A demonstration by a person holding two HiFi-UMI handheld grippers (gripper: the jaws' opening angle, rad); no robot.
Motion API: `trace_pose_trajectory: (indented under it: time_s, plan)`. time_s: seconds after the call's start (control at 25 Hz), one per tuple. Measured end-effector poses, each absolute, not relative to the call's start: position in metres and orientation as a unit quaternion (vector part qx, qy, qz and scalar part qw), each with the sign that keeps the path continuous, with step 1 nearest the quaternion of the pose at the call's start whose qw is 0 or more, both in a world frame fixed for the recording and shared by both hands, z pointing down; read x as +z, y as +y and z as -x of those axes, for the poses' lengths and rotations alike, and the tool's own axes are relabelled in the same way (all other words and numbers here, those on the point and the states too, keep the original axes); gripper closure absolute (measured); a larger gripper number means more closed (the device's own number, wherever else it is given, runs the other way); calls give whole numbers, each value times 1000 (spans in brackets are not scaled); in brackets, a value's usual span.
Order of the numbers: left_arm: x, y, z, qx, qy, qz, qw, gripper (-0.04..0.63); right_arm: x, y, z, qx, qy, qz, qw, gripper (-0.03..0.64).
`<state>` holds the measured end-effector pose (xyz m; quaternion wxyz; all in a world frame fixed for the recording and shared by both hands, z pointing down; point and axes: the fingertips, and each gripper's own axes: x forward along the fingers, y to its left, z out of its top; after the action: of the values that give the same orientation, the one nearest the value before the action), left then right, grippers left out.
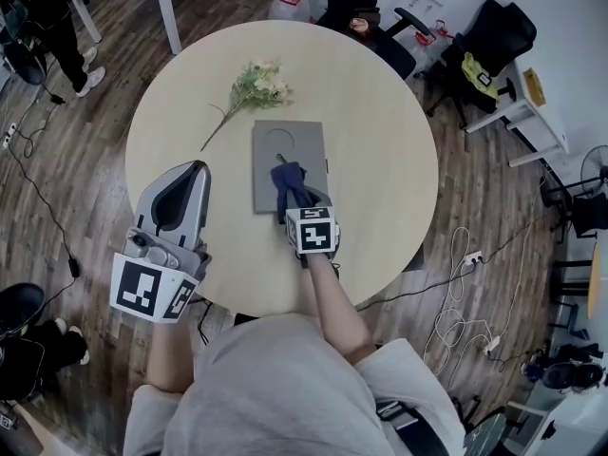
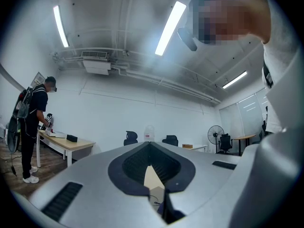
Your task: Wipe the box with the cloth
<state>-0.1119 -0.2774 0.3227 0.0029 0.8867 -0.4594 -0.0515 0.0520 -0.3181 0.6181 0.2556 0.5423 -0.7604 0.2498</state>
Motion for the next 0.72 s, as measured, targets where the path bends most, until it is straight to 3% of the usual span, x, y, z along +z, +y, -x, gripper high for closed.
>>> trace_pose_trajectory:
  time_s: [0.72]
  plan:
    - [317,-275,89,-58,-432,-900,0,586,622,-306,-138,257,-704,-615,245,537]
